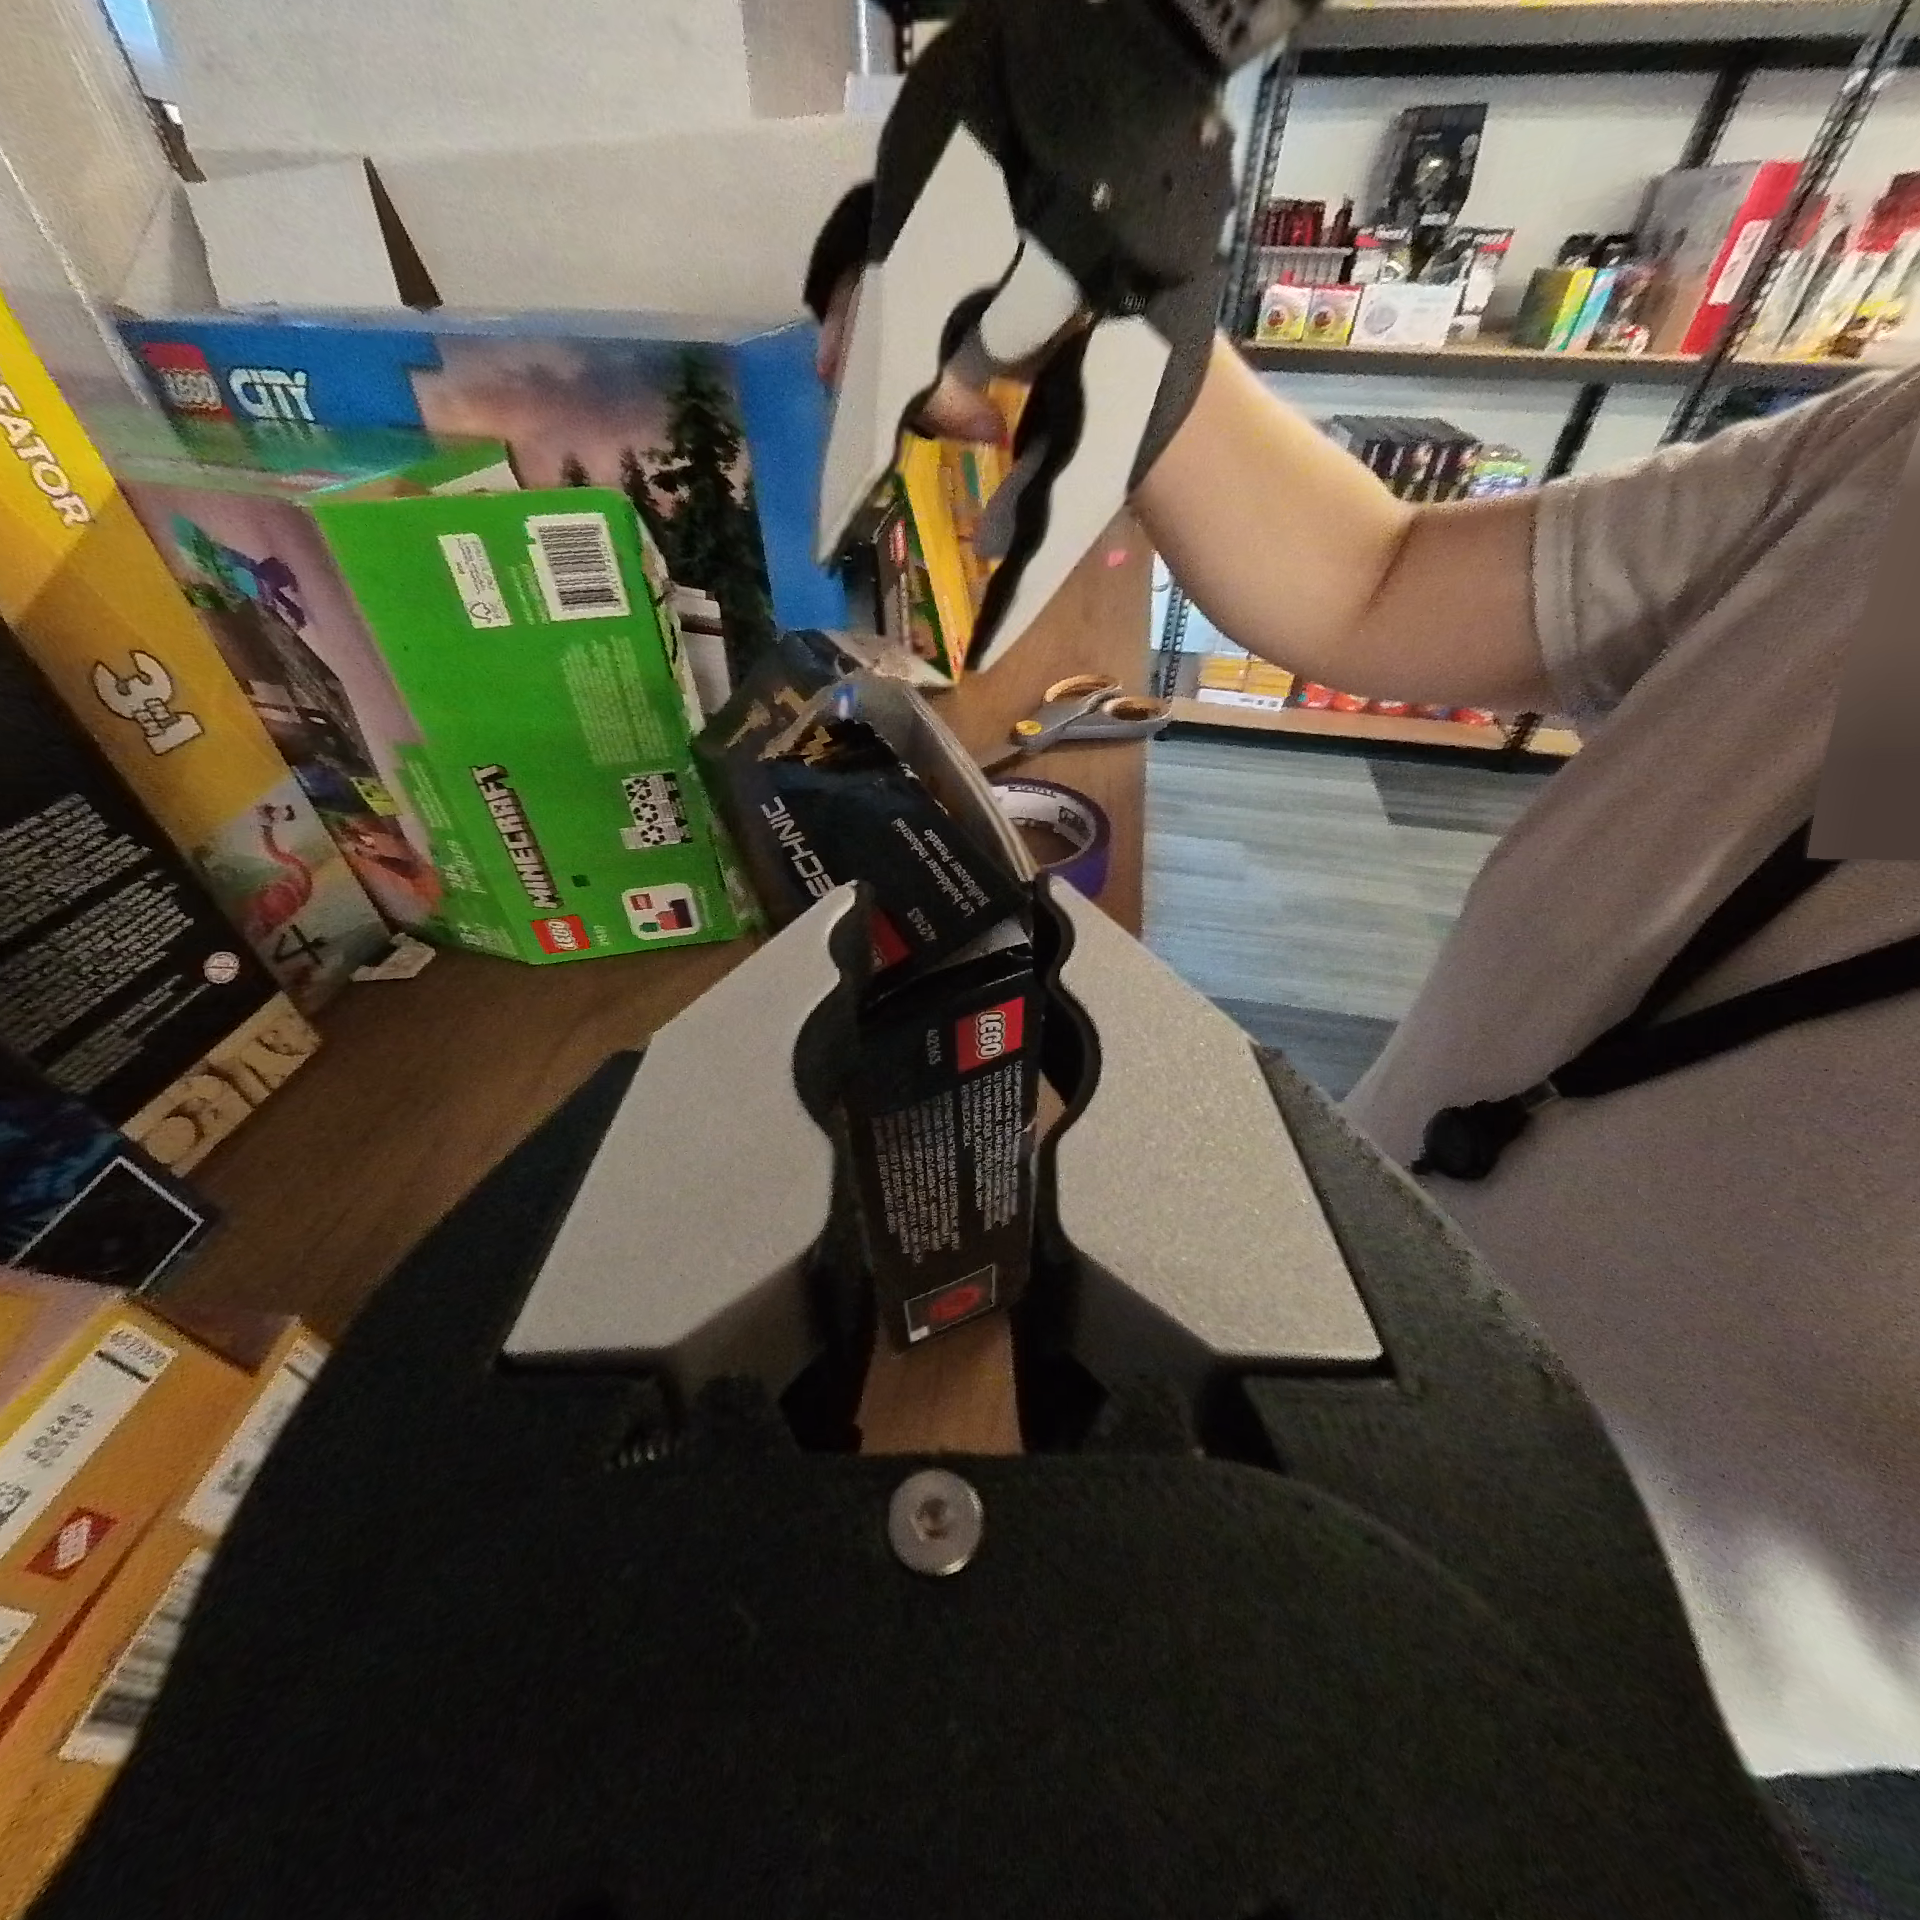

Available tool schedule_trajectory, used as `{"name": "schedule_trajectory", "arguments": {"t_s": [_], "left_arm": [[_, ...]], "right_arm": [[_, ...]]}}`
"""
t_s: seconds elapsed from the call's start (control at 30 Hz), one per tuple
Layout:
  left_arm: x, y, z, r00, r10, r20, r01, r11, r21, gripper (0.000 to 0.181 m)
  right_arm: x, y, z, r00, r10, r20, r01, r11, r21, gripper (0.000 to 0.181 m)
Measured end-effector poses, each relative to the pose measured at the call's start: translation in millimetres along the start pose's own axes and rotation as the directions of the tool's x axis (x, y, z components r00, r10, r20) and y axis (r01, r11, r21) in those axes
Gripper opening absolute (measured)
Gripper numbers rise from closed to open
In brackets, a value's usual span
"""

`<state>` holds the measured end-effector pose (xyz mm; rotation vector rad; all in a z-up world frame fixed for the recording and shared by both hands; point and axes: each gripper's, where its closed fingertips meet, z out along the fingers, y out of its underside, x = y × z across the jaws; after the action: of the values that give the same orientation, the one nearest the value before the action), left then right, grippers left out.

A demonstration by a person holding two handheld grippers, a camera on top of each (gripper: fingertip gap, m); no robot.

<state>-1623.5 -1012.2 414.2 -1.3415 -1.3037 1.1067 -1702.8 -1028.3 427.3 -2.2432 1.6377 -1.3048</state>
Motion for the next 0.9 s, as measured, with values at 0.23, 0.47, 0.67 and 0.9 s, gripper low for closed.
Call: {"name": "schedule_trajectory", "arguments": {"t_s": [0.23, 0.47, 0.67, 0.9], "left_arm": [[0.7, -6.7, -5.3, 0.994, -0.074, -0.078, 0.076, 0.997, 0.03, 0.018], [-4.1, -11.8, -9.1, 0.974, -0.175, -0.144, 0.193, 0.974, 0.122, 0.015], [-1.3, -2.3, -9.2, 0.993, -0.069, -0.099, 0.08, 0.991, 0.108, 0.039], [-12.3, 2.0, -6.0, 0.997, 0.072, 0.026, -0.073, 0.997, 0.027, 0.037]], "right_arm": [[0.4, 4.8, 13.1, 1.0, 0.005, 0.013, -0.005, 1.0, 0.018, 0.033], [14.0, -5.3, 9.8, 0.995, 0.09, 0.049, -0.094, 0.992, 0.081, 0.018], [32.2, -12.3, 5.9, 0.988, 0.156, -0.019, -0.154, 0.984, 0.087, 0.001], [36.7, -17.6, 11.0, 0.929, 0.346, 0.133, -0.356, 0.933, 0.058, 0.001]]}}
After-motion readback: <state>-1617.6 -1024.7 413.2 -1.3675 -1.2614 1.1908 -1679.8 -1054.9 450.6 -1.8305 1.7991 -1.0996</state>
